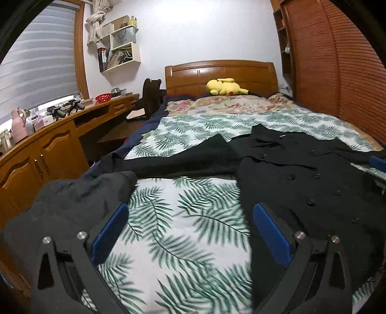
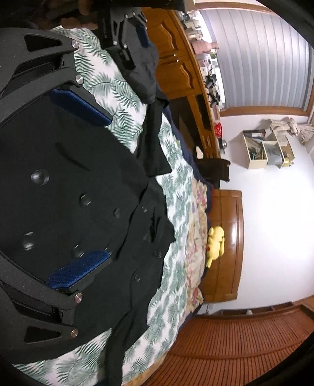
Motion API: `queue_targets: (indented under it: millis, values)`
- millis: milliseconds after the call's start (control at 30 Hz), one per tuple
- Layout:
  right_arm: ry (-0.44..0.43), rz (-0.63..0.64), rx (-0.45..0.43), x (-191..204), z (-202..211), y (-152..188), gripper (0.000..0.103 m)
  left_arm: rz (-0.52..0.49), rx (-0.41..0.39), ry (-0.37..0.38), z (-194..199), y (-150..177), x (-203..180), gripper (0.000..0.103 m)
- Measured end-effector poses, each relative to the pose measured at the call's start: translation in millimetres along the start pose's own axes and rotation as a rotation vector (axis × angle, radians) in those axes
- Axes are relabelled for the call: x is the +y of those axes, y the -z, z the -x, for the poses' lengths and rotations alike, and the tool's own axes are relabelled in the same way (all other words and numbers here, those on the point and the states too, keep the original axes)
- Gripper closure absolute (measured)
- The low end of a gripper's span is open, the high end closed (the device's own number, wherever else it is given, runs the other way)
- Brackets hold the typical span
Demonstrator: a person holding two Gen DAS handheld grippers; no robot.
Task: Fold large clothes
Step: 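Move the left tool to the coat sleeve and grasp its cuff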
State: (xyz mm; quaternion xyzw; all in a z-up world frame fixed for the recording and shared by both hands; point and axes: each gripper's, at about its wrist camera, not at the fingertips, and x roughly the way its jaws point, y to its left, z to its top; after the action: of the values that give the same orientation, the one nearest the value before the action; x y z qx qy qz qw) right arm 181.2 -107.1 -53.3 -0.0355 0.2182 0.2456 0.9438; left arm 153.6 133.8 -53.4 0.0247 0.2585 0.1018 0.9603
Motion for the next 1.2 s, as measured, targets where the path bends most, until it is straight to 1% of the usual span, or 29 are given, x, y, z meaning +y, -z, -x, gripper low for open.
queue_targets:
  millis: [100,300,400,500,633,700,833,867,967,1133,1200]
  values:
    - [-0.001,0.035,0.006,5,-25,-8,0.0,0.001,0.011,0.004,-18,-4,10,0.0]
    - [-0.019,0.035,0.036,3,-76,-17,0.0,0.018,0.083,0.033,-66,-14,25,0.0]
    - [-0.019,0.026,0.046,-2,-88,-16,0.0,0.024,0.113,0.058,-92,-22,27,0.0]
    - [-0.033,-0.008,0.045,-11,-92,-10,0.0,0.029,0.137,0.077,-117,-29,25,0.0]
    - [-0.002,0.006,0.061,-18,-96,-2,0.0,0.059,0.179,0.106,-156,-38,28,0.0]
    - [-0.006,0.011,0.063,-20,-94,-1,0.0,0.097,0.213,0.125,-179,-41,34,0.0]
    - [0.001,0.009,0.069,-26,-94,4,0.0,0.206,0.262,0.156,-220,-45,53,0.0]
    - [-0.001,0.006,0.074,-26,-97,3,0.0,0.228,0.27,0.155,-230,-46,58,0.0]
    - [-0.008,-0.009,0.092,-30,-102,6,0.0,0.252,0.279,0.146,-251,-49,68,0.0]
    - [-0.009,-0.007,0.102,-30,-105,8,0.0,0.244,0.306,0.118,-283,-50,79,0.001]
    - [-0.009,-0.003,0.107,-29,-106,10,0.0,0.252,0.325,0.12,-296,-48,82,0.006]
